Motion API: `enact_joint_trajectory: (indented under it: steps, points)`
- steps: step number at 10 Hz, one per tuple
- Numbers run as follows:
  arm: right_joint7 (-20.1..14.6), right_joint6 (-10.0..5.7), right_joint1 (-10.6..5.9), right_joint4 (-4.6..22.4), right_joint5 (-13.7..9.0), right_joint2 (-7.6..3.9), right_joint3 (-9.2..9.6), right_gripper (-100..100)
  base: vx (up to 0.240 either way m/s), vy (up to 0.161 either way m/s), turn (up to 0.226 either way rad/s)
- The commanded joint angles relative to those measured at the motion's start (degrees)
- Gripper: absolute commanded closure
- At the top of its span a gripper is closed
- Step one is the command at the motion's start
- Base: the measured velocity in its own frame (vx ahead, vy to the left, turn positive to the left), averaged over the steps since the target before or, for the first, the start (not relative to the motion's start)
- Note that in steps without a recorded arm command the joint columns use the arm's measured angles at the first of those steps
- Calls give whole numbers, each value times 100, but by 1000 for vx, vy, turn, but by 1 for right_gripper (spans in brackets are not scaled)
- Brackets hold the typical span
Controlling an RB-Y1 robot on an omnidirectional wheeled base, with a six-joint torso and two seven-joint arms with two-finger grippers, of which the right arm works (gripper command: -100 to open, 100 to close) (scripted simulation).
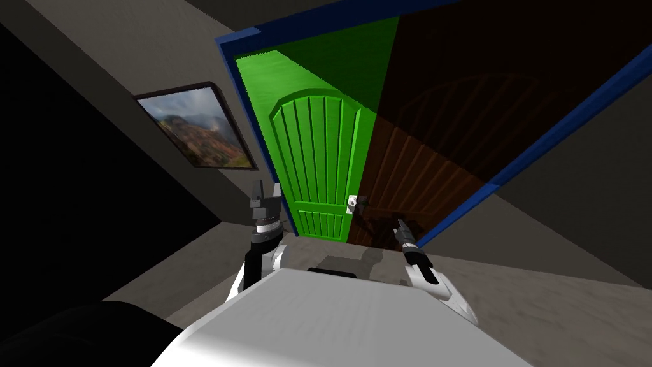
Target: Pull the door open
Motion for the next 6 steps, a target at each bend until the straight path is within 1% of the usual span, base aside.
enact_joint_trajectory:
  steps: [1,4,5,6]
  points:
    - [24,-4,-73,61,-10,1,-18,-100,185,-62,50]
    - [47,-40,-229,37,7,110,123,-100,202,3,102]
    - [52,-65,-318,9,21,180,227,-100,209,81,137]
    - [54,-83,-381,-13,32,231,304,-100,208,141,197]
